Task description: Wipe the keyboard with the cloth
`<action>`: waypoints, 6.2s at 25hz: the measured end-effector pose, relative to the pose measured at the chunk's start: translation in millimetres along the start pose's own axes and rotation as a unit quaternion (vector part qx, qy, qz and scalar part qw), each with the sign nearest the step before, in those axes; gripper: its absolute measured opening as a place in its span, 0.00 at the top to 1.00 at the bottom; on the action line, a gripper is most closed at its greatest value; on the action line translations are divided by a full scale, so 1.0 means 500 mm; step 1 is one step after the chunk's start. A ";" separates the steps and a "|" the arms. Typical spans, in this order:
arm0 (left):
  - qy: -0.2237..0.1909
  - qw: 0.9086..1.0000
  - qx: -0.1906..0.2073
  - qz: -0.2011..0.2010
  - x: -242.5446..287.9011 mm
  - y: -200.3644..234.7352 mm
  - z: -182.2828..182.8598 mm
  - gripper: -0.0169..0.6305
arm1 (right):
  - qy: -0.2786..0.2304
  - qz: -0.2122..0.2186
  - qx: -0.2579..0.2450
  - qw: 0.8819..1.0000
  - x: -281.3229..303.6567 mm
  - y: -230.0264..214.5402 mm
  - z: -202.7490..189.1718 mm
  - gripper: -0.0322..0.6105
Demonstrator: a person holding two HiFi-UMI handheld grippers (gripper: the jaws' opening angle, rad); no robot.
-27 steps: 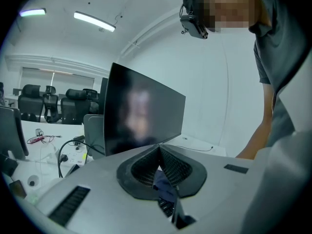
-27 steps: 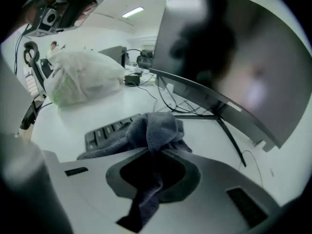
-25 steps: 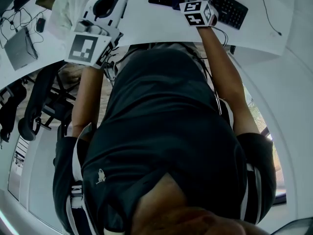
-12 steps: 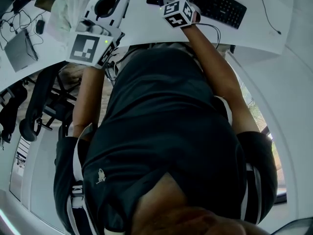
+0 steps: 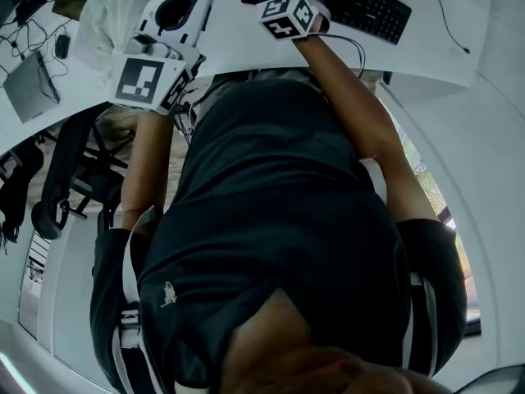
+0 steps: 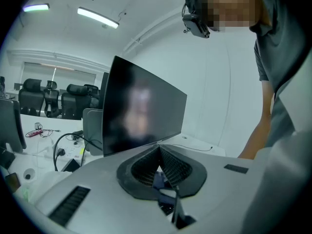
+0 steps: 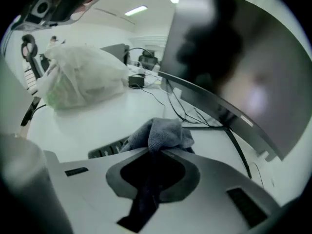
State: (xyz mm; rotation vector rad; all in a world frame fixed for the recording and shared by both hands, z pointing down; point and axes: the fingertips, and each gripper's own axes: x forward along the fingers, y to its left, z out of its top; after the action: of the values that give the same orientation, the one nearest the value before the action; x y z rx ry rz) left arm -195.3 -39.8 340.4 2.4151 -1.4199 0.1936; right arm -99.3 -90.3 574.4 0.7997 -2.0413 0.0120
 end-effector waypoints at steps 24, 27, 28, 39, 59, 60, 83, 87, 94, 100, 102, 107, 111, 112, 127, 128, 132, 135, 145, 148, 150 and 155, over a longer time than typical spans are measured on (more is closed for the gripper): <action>-0.006 1.000 -0.008 0.015 -0.032 0.024 -0.007 0.96 | -0.006 0.008 0.035 0.999 -0.016 -0.066 -0.048 0.90; 0.000 1.000 -0.013 0.019 -0.043 0.035 -0.021 0.97 | 0.014 -0.028 0.036 0.999 -0.043 -0.089 -0.085 0.90; 0.003 1.000 -0.016 0.018 -0.042 0.035 -0.026 0.96 | 0.014 -0.021 0.025 0.999 -0.043 -0.065 -0.077 0.90; -0.005 1.000 -0.003 -0.003 -0.011 -0.004 -0.003 0.97 | -0.009 0.056 -0.024 0.998 -0.059 0.021 -0.083 0.90; 0.004 1.000 -0.012 -0.005 -0.010 -0.006 -0.028 0.97 | 0.027 0.028 0.013 0.999 -0.095 -0.020 -0.149 0.90; 0.006 1.000 -0.014 -0.004 -0.012 -0.004 -0.033 0.96 | 0.034 0.014 0.015 0.999 -0.101 -0.042 -0.167 0.90; 0.018 0.999 -0.023 -0.015 0.040 -0.013 -0.040 0.96 | -0.012 0.057 -0.043 0.997 -0.042 0.062 -0.042 0.90; 0.009 1.000 -0.018 -0.016 0.049 -0.011 -0.023 0.97 | -0.020 0.059 -0.019 0.998 -0.028 0.025 -0.038 0.90; 0.020 0.999 -0.026 -0.003 0.041 0.011 -0.041 0.96 | 0.007 -0.011 0.013 1.000 -0.063 -0.092 -0.118 0.90; 0.023 0.999 -0.027 -0.018 0.064 -0.008 -0.048 0.97 | 0.000 0.005 -0.015 1.000 -0.032 -0.034 -0.057 0.90; 0.021 0.999 -0.025 -0.024 0.074 -0.014 -0.041 0.96 | -0.007 0.013 -0.026 1.000 -0.022 -0.030 -0.043 0.90; 0.020 0.999 -0.021 -0.024 0.077 -0.016 -0.036 0.96 | -0.008 -0.004 -0.027 1.000 -0.039 -0.093 -0.083 0.90; 0.026 0.999 -0.023 -0.018 0.069 -0.010 -0.046 0.96 | 0.009 -0.035 0.005 0.999 -0.068 -0.157 -0.148 0.90; 0.027 0.999 -0.023 -0.018 0.069 -0.010 -0.049 0.96 | 0.015 -0.045 0.020 0.999 -0.075 -0.175 -0.164 0.90; 0.035 0.999 -0.014 -0.032 0.087 -0.047 -0.059 0.96 | 0.072 -0.148 0.091 0.982 -0.158 -0.342 -0.337 0.90; 0.035 0.999 -0.013 -0.033 0.089 -0.050 -0.059 0.96 | 0.076 -0.151 0.087 0.982 -0.162 -0.345 -0.342 0.90; 0.036 0.998 -0.012 -0.041 0.102 -0.068 -0.063 0.96 | 0.075 -0.146 0.056 0.985 -0.159 -0.329 -0.332 0.90; 0.039 0.998 -0.012 -0.049 0.114 -0.086 -0.069 0.96 | 0.063 -0.125 0.037 0.989 -0.155 -0.288 -0.317 0.90; 0.041 0.998 -0.010 -0.055 0.137 -0.109 -0.065 0.96 | 0.047 -0.065 0.013 0.997 -0.176 -0.182 -0.317 0.90; 0.042 0.998 -0.011 -0.055 0.140 -0.116 -0.067 0.96 | 0.048 -0.061 0.027 0.997 -0.178 -0.199 -0.330 0.90; 0.043 0.997 -0.014 -0.055 0.139 -0.119 -0.071 0.96 | 0.055 -0.069 0.051 0.995 -0.184 -0.222 -0.347 0.90; 0.046 0.997 -0.014 -0.059 0.150 -0.127 -0.075 0.96 | 0.073 -0.093 0.070 0.991 -0.207 -0.271 -0.395 0.90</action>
State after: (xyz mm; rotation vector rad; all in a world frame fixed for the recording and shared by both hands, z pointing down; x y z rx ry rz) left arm -101.2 -59.8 382.9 2.4249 -1.2284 0.2513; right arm 161.7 -81.9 571.7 1.0439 -1.8374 0.1070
